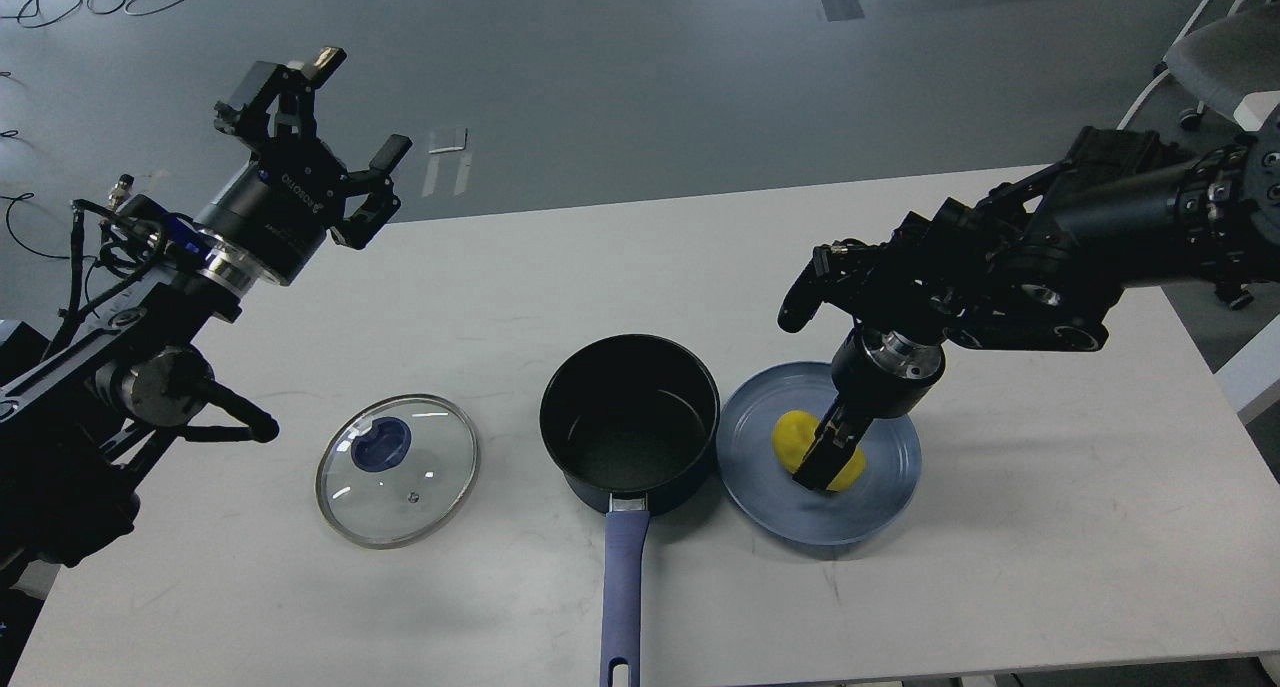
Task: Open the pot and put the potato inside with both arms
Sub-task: 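Lower the right gripper onto the yellow potato on the blue plate and grasp, then lift the potato and carry it over the open saucepan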
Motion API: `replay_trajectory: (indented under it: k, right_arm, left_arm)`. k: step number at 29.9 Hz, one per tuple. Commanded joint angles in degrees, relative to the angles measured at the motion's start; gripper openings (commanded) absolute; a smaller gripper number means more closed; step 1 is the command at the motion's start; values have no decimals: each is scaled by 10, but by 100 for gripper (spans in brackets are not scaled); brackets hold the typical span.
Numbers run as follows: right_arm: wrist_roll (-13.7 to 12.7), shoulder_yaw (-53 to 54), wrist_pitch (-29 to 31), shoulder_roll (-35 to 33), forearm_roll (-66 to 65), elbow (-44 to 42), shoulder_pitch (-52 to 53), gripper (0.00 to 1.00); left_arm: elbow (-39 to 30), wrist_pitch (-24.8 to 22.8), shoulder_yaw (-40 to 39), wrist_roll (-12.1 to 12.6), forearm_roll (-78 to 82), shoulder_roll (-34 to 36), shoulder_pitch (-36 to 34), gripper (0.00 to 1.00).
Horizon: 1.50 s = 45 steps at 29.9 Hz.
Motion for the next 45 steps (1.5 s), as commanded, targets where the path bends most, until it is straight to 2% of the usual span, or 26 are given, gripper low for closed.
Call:
replay_trajectory:
  k: [1, 5, 8, 9, 11, 12, 13, 17, 23, 28, 41, 45]
  right_arm:
    - [0, 0, -20, 6, 0, -7, -8, 91]
    - [0, -1, -21, 6, 0, -6, -8, 74]
    - [0, -1, -21, 6, 1, -6, -8, 54]
    - [0, -1, -21, 6, 1, -4, -7, 43]
    - [0, -1, -21, 6, 1, -3, -6, 31]
    - [0, -1, -20, 6, 1, 0, -4, 20]
    - [0, -1, -20, 5, 1, 1, -1, 16]
    - [0, -7, -20, -5, 1, 2, 18, 16]
    - [0, 14, -20, -67, 9, 40, 102, 17]
    - [0, 51, -20, -79, 33, 54, 125, 17]
    - [0, 51, -20, 49, 138, -16, 103, 18]
    - [0, 50, -20, 61, 151, -35, 87, 18]
  left_arm:
    - [0, 0, 0, 0, 0, 0, 0, 98]
    - [0, 0, 0, 1, -1, 0, 0, 98]
    - [-1, 0, 0, 1, -1, 1, 0, 98]
    - [-1, 0, -1, 1, -1, 1, 0, 98]
    - [-1, 0, -2, 1, -1, 1, 0, 98]
    - [-1, 0, -3, 1, -1, 1, 0, 98]
    - [-1, 0, -3, 1, -1, 1, 0, 98]
    - [-1, 0, -3, 1, 0, 1, 0, 98]
    - [-2, -8, -4, 2, 0, 1, 0, 98]
    - [-3, -14, -4, 2, -1, 8, 0, 98]
    - [-3, -15, -15, 3, -1, 8, 0, 98]
    - [-3, -16, -15, 3, -1, 7, 0, 98]
